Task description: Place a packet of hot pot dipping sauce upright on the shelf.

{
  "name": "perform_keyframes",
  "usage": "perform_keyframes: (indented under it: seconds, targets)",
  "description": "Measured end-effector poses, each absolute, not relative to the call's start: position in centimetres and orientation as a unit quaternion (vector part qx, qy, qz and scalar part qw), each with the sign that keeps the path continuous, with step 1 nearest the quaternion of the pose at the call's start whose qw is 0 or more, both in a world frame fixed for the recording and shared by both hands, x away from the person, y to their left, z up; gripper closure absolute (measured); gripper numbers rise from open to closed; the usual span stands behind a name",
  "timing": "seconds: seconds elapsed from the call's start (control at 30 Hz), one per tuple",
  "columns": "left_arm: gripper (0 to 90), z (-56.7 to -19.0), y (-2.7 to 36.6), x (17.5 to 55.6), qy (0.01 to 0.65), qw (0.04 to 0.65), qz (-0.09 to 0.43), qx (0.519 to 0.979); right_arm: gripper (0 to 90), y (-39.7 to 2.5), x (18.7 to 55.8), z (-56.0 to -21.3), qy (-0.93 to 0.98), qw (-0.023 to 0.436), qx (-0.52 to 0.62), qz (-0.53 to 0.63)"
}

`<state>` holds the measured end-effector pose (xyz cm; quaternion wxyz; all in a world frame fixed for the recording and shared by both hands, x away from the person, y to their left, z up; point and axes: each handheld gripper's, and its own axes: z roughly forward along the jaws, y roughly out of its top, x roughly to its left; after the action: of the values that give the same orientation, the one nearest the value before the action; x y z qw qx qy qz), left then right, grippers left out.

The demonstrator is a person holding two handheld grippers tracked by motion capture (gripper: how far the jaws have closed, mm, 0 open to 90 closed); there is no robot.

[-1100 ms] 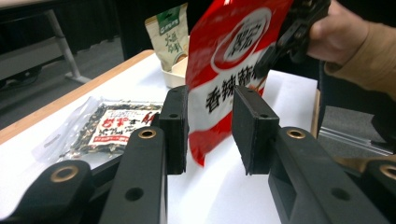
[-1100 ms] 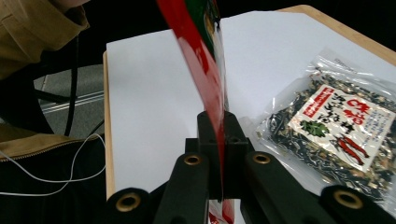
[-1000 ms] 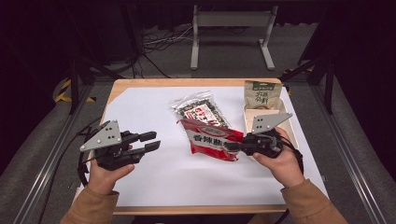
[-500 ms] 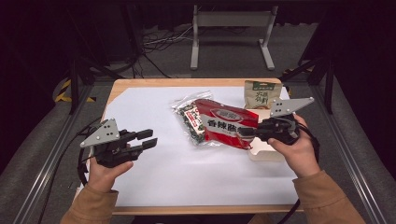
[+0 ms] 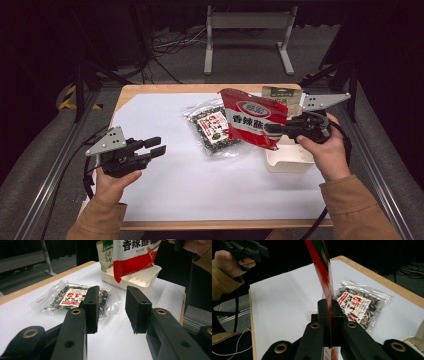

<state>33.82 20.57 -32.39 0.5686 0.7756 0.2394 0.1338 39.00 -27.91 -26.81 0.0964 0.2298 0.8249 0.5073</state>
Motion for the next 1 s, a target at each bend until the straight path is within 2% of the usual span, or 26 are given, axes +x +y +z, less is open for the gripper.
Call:
perform_keyframes:
  seconds: [1.0]
  targets:
    - [61.7, -33.4, 21.7, 34.3, 0.271, 0.567, 0.136, 0.766, 89.6, -33.8, 41.8, -26.3, 0.799, 0.143, 0.281, 0.512]
